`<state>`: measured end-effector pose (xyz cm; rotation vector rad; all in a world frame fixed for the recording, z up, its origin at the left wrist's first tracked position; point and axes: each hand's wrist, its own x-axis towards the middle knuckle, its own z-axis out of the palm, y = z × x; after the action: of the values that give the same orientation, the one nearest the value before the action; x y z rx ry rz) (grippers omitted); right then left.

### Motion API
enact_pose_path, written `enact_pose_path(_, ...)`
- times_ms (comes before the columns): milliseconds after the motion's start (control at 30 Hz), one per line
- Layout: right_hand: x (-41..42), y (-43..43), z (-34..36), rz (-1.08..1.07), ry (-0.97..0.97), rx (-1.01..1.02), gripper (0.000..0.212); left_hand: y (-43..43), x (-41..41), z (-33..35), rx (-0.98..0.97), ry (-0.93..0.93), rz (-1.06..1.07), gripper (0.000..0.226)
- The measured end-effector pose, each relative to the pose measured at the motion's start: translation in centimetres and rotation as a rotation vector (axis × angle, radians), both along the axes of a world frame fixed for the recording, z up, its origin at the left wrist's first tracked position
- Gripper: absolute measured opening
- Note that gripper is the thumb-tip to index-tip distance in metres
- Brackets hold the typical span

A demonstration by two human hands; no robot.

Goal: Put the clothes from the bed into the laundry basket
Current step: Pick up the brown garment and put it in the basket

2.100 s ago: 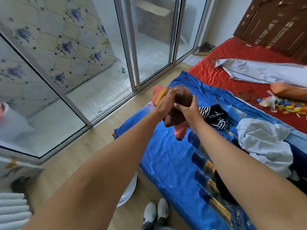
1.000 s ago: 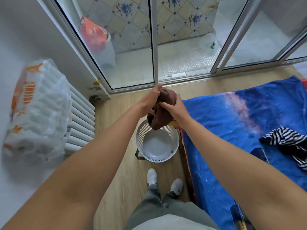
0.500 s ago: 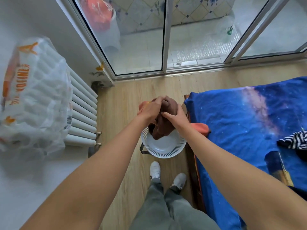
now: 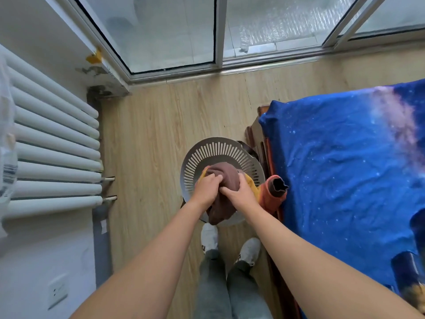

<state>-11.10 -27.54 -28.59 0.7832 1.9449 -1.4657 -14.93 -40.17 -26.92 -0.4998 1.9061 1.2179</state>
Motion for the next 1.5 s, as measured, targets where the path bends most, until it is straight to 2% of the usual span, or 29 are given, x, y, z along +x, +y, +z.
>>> enact_pose_path(267,-3.0,-0.6,-8.4,0.052,-0.029,0.043,0.074,-0.3,-2.9,-9.0,-0.092,0.021,-0.023,0.035)
enact_pose_path(333,-3.3,-0.2,-9.5,0.057,-0.031,0.064,0.068,-0.5,-3.2,-10.6,-0.129,0.023,-0.001,0.04)
enact_pose_path(567,-2.3,0.7,-11.0,-0.009,-0.117,0.036,0.054,-1.4,-1.6,-12.5,-0.158,-0.045,0.031,0.045)
enact_pose_path(767,-2.1,1.1,-8.9,-0.056,-0.103,0.016,0.048,-0.2,-1.6,-10.5,-0.154,-0.044,-0.051,0.047)
enact_pose_path(1067,-3.8,5.5,-1.9,-0.109,0.064,0.06,0.042,6.6,-5.0,-3.6,-0.136,0.107,-0.292,0.047)
enact_pose_path(1200,-3.2,10.5,1.6,-0.231,0.16,0.11,0.036,12.8,-5.5,-0.8,-0.034,0.166,-0.376,0.048)
enact_pose_path(1300,-1.3,15.4,3.6,-0.37,0.189,0.111,0.032,18.8,-4.9,1.3,-0.025,0.202,-0.491,0.038)
enact_pose_path(1400,1.1,20.3,4.8,-0.458,0.187,0.158,0.034,24.7,-3.3,2.7,-0.066,0.311,-0.645,0.035)
enact_pose_path(1500,5.4,26.6,5.7,-0.561,0.193,0.203,0.036,31.8,0.3,3.9,-0.012,0.377,-0.785,0.036)
